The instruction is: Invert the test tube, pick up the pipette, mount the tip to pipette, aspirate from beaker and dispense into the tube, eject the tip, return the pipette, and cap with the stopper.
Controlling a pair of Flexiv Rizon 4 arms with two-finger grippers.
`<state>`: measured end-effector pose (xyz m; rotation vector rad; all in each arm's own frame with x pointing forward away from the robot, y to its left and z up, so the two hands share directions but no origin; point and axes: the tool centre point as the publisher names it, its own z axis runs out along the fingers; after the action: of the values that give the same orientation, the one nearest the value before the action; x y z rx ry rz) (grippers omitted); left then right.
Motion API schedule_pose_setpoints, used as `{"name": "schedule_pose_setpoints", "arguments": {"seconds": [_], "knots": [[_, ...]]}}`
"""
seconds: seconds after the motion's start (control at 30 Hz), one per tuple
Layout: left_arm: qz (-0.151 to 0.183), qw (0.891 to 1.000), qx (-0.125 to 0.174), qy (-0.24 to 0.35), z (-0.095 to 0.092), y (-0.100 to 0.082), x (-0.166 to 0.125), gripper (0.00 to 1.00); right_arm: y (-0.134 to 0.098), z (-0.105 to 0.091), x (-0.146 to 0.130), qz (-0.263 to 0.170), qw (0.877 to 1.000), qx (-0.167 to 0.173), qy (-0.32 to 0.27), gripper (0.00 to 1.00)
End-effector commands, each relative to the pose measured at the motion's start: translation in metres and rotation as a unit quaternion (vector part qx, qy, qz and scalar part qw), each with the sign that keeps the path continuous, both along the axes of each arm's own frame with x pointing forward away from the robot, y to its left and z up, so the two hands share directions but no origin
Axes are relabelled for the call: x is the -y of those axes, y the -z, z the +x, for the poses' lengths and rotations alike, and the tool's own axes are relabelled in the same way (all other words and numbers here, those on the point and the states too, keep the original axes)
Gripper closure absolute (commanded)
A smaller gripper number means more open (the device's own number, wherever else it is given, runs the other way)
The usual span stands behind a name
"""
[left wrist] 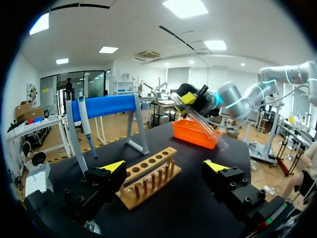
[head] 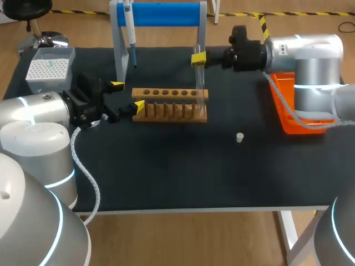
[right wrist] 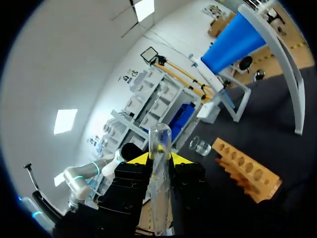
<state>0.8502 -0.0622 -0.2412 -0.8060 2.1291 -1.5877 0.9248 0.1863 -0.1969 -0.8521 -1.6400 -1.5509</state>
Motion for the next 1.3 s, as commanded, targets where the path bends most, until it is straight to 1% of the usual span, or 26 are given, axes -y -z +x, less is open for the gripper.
{"name": "schedule_pose_setpoints", "arguments": {"seconds": [0.03, 0.1, 0.13, 0.17, 0.2, 0.23, 0.27, 0.3, 0.4, 0.5, 0.53, 0.6, 0.67, 0.7, 0.8, 0.83, 1.3], "knots": [[-0.003, 1.000, 0.004, -0.001, -0.001, 0.002, 0.000, 0.00, -0.001, 0.007, 0.001, -0.014, 0.999, -0.025, -0.022, 1.00], [-0.003, 1.000, 0.004, -0.001, -0.001, 0.002, 0.000, 0.00, 0.000, 0.006, 0.001, -0.020, 0.999, -0.041, -0.020, 1.00], [-0.003, 1.000, 0.004, -0.001, -0.001, 0.002, 0.000, 0.00, 0.001, 0.006, 0.000, -0.015, 0.998, -0.060, -0.022, 1.00], [-0.003, 1.000, 0.004, -0.001, -0.001, 0.002, 0.000, 0.00, 0.001, 0.005, 0.000, -0.017, 0.997, -0.070, -0.024, 1.00], [-0.003, 1.000, 0.004, -0.001, -0.001, 0.002, 0.000, 0.00, 0.002, 0.004, 0.000, -0.012, 0.995, -0.099, -0.020, 1.00], [-0.003, 1.000, 0.004, -0.001, -0.001, 0.002, 0.000, 0.00, 0.002, 0.004, 0.000, -0.007, 0.993, -0.115, -0.023, 1.00], [-0.003, 1.000, 0.004, -0.001, -0.001, 0.002, 0.000, 0.00, 0.002, 0.003, 0.000, -0.004, 0.992, -0.125, -0.025, 1.00], [-0.003, 1.000, 0.004, -0.001, -0.001, 0.002, 0.000, 0.00, 0.002, 0.003, -0.001, -0.008, 0.992, -0.128, -0.023, 1.00], [-0.003, 1.000, 0.004, -0.001, -0.001, 0.002, 0.000, 0.00, 0.003, 0.000, -0.001, 0.001, 0.986, -0.163, -0.019, 1.00], [-0.003, 1.000, 0.004, -0.001, -0.001, 0.002, 0.000, 0.00, 0.007, -0.001, -0.002, 0.000, 0.981, -0.194, -0.010, 1.00], [-0.003, 1.000, 0.004, -0.001, -0.001, 0.002, 0.000, 0.00, 0.008, -0.001, -0.002, -0.002, 0.981, -0.196, -0.006, 1.00], [-0.003, 1.000, 0.004, -0.001, -0.001, 0.002, 0.000, 0.00, 0.010, -0.002, -0.002, 0.007, 0.974, -0.226, -0.008, 1.00], [-0.003, 1.000, 0.004, -0.001, -0.001, 0.002, 0.000, 0.00, 0.012, -0.002, -0.002, 0.003, 0.973, -0.230, -0.008, 1.00], [-0.003, 1.000, 0.004, -0.001, -0.001, 0.002, 0.000, 0.00, 0.012, -0.002, -0.003, 0.007, 0.969, -0.247, -0.008, 1.00], [-0.003, 1.000, 0.004, -0.001, -0.001, 0.002, 0.000, 0.00, 0.013, -0.002, -0.003, 0.003, 0.969, -0.248, -0.006, 1.00], [-0.003, 1.000, 0.004, -0.001, -0.001, 0.002, 0.000, 0.00, 0.014, -0.002, -0.003, 0.007, 0.966, -0.259, -0.008, 1.00], [-0.003, 1.000, 0.004, -0.001, -0.001, 0.002, 0.000, 0.00, 0.014, -0.002, -0.006, -0.002, 0.966, -0.260, -0.005, 1.00]]}}
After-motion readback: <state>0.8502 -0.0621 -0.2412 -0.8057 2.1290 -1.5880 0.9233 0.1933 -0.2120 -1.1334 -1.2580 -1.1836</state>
